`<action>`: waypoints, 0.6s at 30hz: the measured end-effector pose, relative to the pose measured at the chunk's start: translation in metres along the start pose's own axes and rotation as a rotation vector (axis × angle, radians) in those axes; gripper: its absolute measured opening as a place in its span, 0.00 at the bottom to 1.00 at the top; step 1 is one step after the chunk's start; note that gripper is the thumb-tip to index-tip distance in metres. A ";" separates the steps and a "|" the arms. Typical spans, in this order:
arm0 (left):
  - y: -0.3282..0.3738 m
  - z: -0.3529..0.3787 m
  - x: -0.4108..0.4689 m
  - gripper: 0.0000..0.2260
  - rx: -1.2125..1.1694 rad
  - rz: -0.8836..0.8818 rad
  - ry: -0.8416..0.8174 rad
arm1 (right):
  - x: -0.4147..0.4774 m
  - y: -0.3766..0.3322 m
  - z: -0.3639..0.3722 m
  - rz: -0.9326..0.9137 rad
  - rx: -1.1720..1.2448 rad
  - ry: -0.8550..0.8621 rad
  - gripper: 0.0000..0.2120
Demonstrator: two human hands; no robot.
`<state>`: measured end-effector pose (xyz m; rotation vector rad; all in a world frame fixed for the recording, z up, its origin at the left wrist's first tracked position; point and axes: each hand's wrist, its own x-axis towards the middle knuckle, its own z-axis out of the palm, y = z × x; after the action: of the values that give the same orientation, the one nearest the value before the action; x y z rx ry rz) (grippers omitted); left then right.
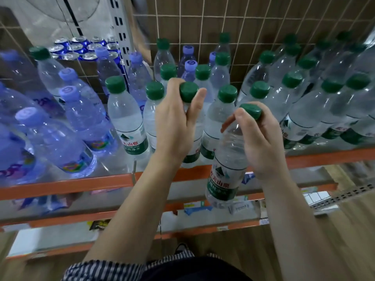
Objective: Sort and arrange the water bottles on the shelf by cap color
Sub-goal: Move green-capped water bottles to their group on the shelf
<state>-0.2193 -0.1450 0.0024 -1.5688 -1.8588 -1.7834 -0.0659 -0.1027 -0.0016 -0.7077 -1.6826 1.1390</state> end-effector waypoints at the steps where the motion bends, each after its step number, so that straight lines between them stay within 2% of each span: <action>1: 0.001 0.003 0.000 0.08 0.020 0.014 0.009 | 0.002 0.001 -0.003 -0.006 0.008 -0.011 0.12; 5: 0.003 0.013 0.003 0.09 0.087 0.059 0.042 | 0.010 0.005 -0.012 -0.013 0.025 -0.052 0.08; 11: 0.002 0.024 0.006 0.09 0.164 0.038 0.105 | 0.014 0.011 -0.022 -0.022 0.017 -0.089 0.14; 18: -0.001 0.030 0.008 0.11 0.261 -0.029 0.050 | 0.017 0.015 -0.029 -0.017 0.031 -0.128 0.16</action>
<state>-0.2076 -0.1168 -0.0019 -1.3974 -2.0043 -1.5015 -0.0464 -0.0714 -0.0054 -0.6109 -1.7705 1.2172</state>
